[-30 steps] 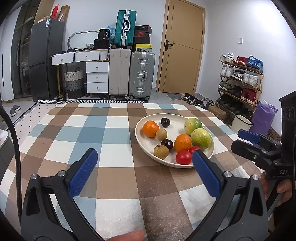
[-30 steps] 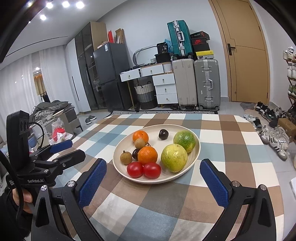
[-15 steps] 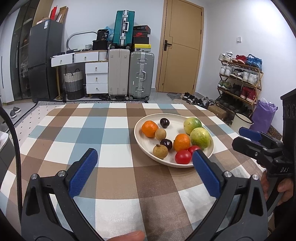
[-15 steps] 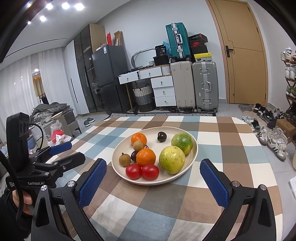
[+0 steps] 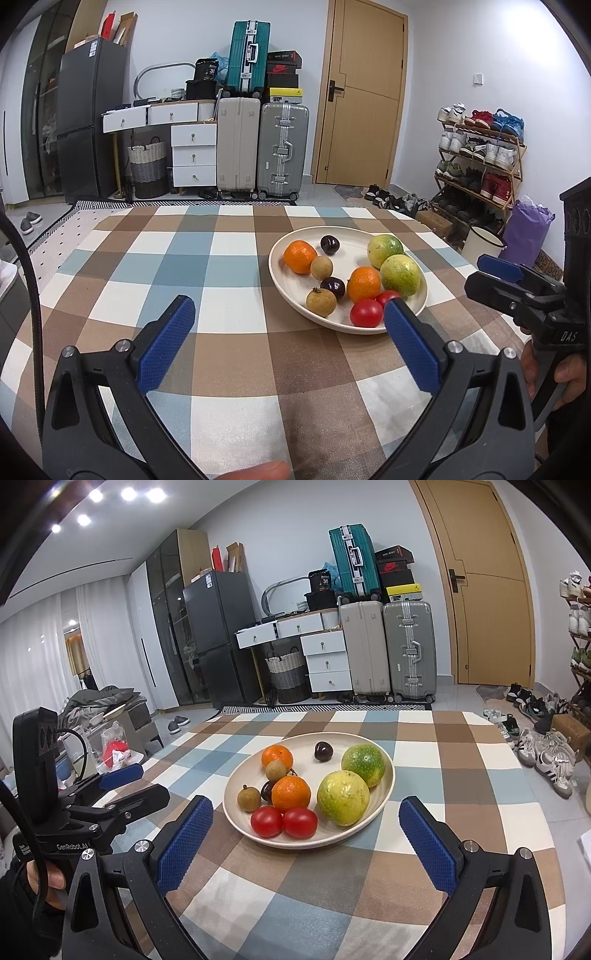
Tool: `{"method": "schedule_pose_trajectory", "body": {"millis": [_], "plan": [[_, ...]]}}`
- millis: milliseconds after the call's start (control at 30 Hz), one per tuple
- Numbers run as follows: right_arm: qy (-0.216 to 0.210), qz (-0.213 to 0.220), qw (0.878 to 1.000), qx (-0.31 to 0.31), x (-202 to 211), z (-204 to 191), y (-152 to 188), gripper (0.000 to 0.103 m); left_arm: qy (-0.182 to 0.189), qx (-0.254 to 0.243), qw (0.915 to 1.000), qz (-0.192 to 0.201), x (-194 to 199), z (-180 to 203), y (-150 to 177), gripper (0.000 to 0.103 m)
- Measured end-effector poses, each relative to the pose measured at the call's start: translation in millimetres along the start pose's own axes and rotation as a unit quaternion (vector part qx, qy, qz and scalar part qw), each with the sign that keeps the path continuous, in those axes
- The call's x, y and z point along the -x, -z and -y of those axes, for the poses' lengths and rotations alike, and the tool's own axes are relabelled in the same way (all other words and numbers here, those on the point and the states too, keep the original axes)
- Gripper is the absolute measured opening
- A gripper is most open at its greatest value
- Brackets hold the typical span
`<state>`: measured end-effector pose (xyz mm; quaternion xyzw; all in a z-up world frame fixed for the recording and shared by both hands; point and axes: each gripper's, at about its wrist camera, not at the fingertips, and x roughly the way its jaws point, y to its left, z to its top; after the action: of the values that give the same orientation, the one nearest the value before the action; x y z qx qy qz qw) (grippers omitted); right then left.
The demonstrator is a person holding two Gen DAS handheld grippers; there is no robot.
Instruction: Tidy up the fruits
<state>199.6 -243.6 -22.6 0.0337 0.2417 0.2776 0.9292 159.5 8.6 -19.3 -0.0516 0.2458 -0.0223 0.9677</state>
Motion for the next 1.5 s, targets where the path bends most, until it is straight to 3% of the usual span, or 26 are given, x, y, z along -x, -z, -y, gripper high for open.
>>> {"method": "schedule_pose_trajectory", "body": {"millis": [1500], "plan": [[0.004, 0.009, 1.000, 0.029, 0, -11, -2, 0.103, 0.000, -0.004, 1.0000, 0.004, -1, 0, 1, 0.102]]}}
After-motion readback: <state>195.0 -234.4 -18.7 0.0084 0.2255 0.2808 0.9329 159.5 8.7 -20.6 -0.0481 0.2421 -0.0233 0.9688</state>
